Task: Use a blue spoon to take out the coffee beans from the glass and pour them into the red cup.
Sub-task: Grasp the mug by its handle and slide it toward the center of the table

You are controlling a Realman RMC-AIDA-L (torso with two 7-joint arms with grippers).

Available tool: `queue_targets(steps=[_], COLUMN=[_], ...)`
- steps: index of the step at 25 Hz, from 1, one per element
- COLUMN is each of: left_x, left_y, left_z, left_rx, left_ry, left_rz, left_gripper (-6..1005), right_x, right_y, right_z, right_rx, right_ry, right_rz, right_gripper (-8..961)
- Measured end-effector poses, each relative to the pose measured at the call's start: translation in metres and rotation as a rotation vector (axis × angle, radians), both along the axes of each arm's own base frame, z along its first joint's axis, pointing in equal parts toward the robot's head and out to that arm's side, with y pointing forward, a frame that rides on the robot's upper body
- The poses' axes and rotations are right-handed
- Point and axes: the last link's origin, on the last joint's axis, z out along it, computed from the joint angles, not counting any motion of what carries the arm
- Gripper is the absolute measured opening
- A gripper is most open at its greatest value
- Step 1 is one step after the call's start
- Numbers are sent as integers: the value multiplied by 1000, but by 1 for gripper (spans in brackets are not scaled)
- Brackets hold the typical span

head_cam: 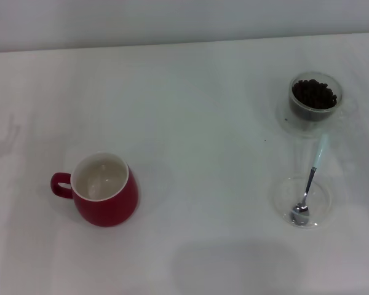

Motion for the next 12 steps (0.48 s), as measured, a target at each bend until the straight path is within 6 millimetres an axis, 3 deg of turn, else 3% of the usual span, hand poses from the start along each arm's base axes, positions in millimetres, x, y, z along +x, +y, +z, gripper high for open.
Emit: queue_targets(steps=[12], left_x=[-6], left_y=[-3], left_z=[1], left_rx=[-2], left_ry=[21], left_rz=[22], left_gripper=[887], right_x=[-7], right_y=[15], right_z=[1], right_rx=[-8], right_ry=[-5], right_rz=[22], right_gripper=[874])
